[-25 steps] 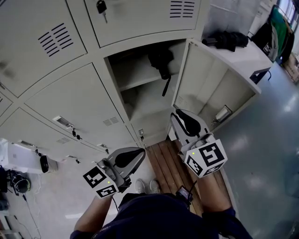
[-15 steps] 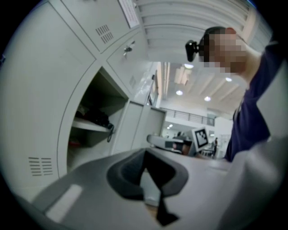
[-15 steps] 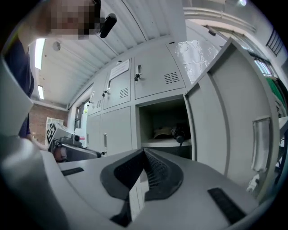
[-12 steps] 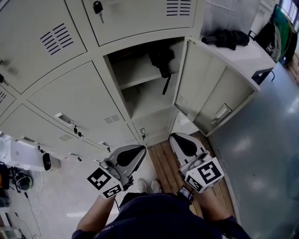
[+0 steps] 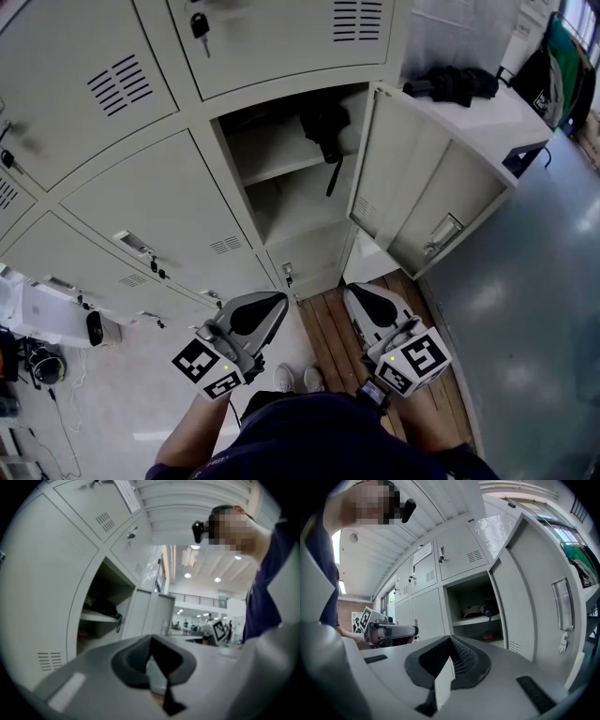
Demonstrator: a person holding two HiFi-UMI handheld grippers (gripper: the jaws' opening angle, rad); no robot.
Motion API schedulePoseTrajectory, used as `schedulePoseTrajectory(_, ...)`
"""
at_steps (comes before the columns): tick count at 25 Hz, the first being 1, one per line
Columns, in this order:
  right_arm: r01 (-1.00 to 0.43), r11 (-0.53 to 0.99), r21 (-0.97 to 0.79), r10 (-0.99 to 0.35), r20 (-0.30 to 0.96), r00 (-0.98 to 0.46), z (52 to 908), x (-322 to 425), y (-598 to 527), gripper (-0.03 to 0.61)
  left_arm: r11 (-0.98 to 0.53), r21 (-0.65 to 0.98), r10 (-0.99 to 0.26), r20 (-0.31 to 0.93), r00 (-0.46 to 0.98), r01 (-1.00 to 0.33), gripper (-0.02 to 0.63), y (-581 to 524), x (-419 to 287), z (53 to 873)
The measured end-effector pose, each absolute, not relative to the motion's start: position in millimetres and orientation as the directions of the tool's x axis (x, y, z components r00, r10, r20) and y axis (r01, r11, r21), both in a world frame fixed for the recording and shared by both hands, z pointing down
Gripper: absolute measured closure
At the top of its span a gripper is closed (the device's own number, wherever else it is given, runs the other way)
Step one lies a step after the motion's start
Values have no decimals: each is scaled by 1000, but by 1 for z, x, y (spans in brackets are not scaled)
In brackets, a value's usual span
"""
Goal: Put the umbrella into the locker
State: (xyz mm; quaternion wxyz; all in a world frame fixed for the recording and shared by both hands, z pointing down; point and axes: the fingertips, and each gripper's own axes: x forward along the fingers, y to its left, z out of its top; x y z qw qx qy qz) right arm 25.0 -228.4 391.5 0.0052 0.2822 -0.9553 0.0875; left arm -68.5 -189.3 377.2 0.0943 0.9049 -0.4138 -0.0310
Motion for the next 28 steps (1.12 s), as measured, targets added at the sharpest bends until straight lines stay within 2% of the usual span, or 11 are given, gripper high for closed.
schedulePoseTrajectory(28, -517, 844, -139, -506, 107, -856, 399, 6, -226, 572, -641, 215, -753, 14, 658, -737, 614, -193, -75, 380)
